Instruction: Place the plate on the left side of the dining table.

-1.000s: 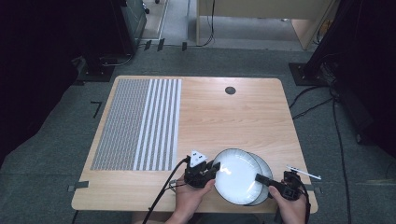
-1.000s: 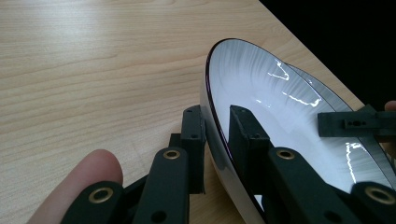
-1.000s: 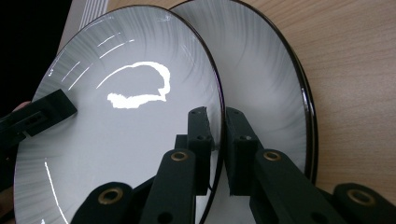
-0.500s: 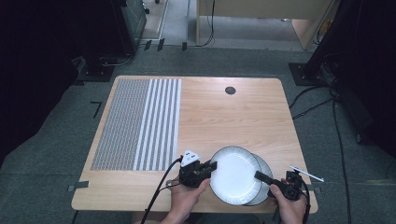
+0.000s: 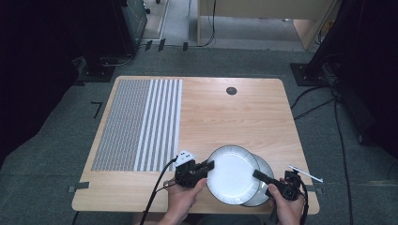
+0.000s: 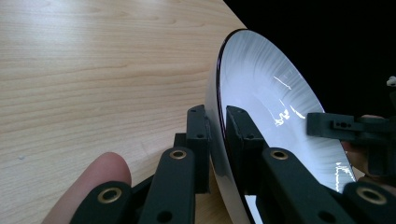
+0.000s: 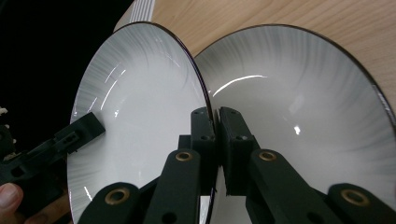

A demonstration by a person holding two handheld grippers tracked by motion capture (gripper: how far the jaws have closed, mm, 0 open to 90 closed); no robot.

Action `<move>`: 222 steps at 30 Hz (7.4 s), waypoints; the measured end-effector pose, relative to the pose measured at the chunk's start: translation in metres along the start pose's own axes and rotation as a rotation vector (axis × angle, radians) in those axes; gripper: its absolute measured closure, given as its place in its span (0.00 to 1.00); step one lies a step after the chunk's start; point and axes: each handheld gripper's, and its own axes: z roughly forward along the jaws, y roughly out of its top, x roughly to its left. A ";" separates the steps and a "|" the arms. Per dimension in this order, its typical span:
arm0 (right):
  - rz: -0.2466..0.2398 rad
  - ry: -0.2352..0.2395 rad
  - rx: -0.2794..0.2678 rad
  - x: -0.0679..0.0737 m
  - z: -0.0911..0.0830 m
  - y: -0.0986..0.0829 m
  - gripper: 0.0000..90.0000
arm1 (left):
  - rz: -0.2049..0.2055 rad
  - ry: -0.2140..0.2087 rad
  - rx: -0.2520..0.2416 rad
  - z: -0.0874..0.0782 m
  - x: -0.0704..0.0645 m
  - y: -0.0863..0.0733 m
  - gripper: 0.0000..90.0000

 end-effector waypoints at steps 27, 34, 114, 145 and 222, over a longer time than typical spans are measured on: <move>-0.116 0.021 0.068 0.076 0.053 0.004 0.96 | -0.058 0.026 -0.120 -0.064 0.053 0.025 0.92; -0.146 0.015 0.092 0.101 0.073 0.009 0.96 | -0.080 0.036 -0.154 -0.082 0.073 0.034 0.93; -0.143 -0.063 0.223 0.201 0.337 0.051 0.96 | -0.341 0.224 -0.209 -0.103 0.305 0.099 0.92; -0.145 -0.128 0.142 0.195 0.384 0.061 0.96 | -0.318 0.375 -0.137 -0.066 0.335 0.118 0.87; -0.493 -0.091 -0.031 0.160 0.176 0.090 0.33 | 0.031 0.268 -0.173 -0.138 0.201 0.065 0.13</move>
